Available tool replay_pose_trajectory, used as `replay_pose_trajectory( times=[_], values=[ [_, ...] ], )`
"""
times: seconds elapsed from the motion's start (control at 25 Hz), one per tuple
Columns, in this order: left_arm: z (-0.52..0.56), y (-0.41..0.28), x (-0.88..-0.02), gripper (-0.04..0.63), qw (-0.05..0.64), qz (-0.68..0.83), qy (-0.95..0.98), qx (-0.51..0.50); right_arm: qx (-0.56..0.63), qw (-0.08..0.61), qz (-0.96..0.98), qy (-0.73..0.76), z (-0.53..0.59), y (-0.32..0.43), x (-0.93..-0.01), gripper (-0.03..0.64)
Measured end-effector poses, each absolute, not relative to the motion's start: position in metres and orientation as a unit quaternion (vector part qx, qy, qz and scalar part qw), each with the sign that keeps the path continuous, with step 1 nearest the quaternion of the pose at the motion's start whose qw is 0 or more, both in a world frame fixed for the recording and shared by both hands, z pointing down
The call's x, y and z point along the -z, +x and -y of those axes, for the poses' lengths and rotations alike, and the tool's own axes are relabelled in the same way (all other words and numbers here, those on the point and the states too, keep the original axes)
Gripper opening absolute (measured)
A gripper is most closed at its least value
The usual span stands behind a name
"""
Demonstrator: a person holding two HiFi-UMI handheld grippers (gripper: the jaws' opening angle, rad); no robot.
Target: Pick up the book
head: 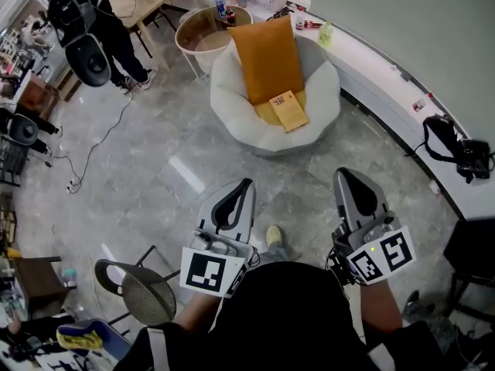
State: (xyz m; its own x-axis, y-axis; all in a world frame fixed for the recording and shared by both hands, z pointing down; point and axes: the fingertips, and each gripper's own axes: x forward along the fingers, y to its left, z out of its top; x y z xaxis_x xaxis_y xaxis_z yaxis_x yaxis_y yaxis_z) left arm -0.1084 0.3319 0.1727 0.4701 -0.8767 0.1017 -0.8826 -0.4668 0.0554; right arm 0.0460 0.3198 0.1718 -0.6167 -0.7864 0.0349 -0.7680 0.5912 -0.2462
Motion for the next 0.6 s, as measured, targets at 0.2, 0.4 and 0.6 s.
replay_pose_trajectory(
  times=[0.2,0.4,0.6],
  values=[
    [-0.315,-0.119,-0.171,0.012,0.053,0.509,0.859,-0.021,0.113,0.038,-0.893,-0.434,-0.307,0.027,-0.171,0.014],
    [-0.310,-0.125,-0.174,0.012,0.050,0.507,0.860,-0.027,0.112,0.042,-0.892,-0.435,-0.301,0.018,-0.173,0.014],
    [-0.309,-0.130,-0.177,0.012,0.053,0.507,0.860,-0.028,0.113,0.037,-0.889,-0.443,-0.302,0.022,-0.174,0.014]
  ],
)
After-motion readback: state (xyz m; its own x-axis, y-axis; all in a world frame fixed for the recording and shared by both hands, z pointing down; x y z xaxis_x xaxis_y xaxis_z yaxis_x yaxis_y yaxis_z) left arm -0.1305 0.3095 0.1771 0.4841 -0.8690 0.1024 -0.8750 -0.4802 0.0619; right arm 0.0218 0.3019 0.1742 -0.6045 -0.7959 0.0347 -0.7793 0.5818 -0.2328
